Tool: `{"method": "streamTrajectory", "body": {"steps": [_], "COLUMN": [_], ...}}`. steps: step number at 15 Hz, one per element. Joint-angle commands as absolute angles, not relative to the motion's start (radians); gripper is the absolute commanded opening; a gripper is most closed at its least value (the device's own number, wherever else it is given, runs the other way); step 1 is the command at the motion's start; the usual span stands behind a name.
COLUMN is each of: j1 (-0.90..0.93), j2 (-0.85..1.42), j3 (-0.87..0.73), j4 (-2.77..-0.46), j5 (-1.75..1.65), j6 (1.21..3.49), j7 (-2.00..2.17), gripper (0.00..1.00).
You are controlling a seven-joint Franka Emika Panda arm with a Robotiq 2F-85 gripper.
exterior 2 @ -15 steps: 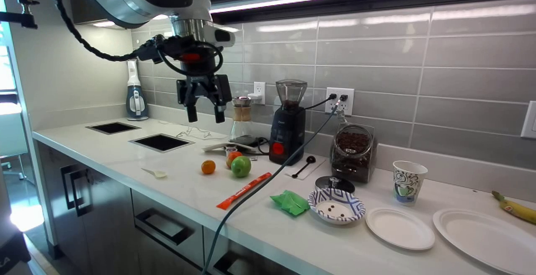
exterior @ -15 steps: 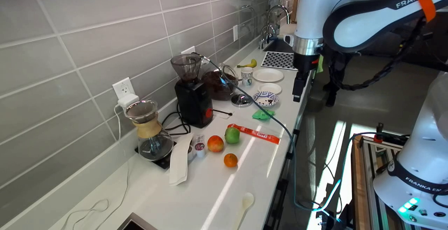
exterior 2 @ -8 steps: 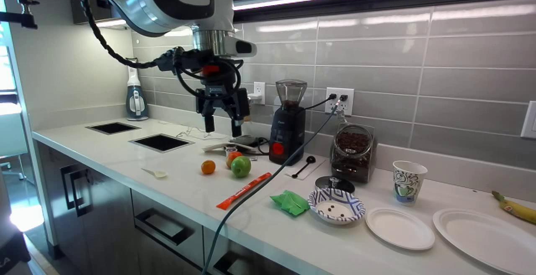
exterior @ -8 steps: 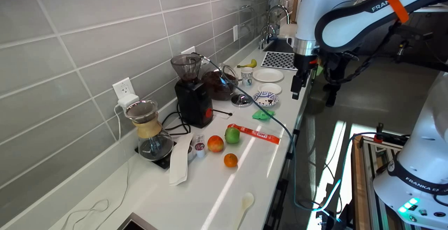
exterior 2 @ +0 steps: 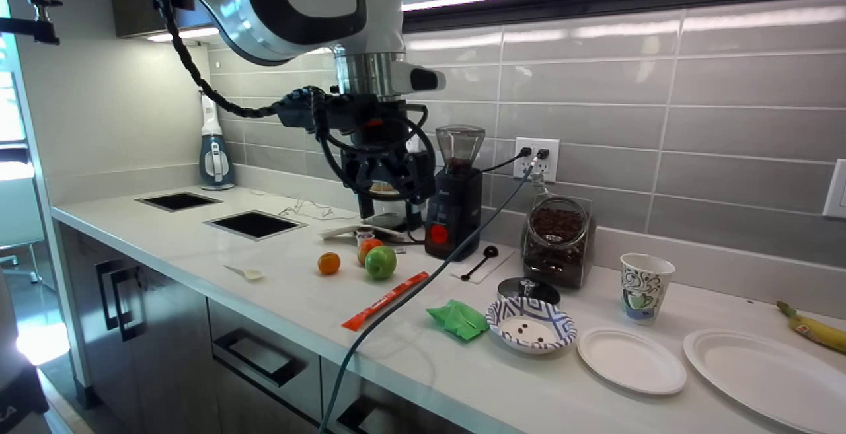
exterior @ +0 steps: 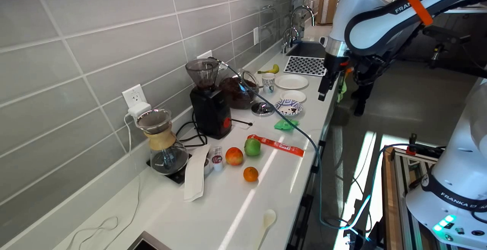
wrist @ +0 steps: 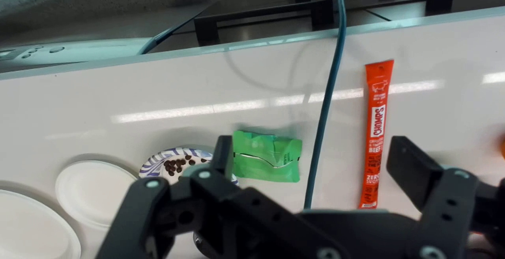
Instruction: Pour the contents from the bowl to the plate
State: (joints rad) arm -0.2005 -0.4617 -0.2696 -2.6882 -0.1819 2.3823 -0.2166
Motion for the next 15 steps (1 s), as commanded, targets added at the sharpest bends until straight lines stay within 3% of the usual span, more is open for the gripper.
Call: {"method": "streamTrajectory", "body": {"steps": [1, 15], "j1": [-0.207, -0.220], "j2": [-0.382, -0.325], "j3": [-0.321, -0.346], "j4": [-2.677, -2.667], "j5": [-0.171, -0.175], "j6": [2.470, 2.528], "j7": [-0.333, -0.426], "gripper": [1.00, 1.00]}}
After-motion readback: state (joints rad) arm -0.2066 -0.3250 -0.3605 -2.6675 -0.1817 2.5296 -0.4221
